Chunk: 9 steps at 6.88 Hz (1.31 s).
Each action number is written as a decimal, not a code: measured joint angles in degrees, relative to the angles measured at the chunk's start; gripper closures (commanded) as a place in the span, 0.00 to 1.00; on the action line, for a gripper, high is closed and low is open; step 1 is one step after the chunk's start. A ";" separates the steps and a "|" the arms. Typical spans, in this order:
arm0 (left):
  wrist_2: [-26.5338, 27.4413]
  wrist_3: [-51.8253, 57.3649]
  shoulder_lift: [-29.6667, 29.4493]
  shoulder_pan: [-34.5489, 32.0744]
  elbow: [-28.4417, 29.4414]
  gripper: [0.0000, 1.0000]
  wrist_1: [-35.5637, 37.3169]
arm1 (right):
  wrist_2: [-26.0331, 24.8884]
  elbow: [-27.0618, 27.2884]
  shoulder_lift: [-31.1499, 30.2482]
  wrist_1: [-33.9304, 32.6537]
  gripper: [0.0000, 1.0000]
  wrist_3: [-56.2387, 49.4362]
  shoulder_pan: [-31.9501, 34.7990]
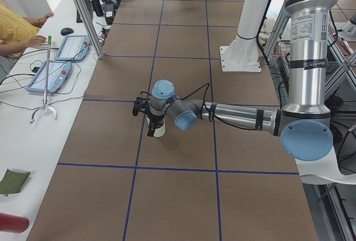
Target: Left arm hands cup to right arm to dump lemon
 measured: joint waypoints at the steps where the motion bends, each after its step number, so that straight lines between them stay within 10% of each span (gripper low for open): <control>1: 0.69 -0.79 -0.01 0.94 1.01 0.01 -1.26 | -0.02 0.00 -0.03 0.00 0.00 0.03 -0.02; 4: 1.04 -1.25 -0.04 2.23 3.70 0.76 -6.43 | -0.03 0.00 -0.05 0.01 0.00 0.05 -0.03; 9: 1.05 -1.10 -0.08 3.68 3.87 0.76 -6.83 | -0.03 0.00 -0.15 0.01 0.00 -0.01 -0.03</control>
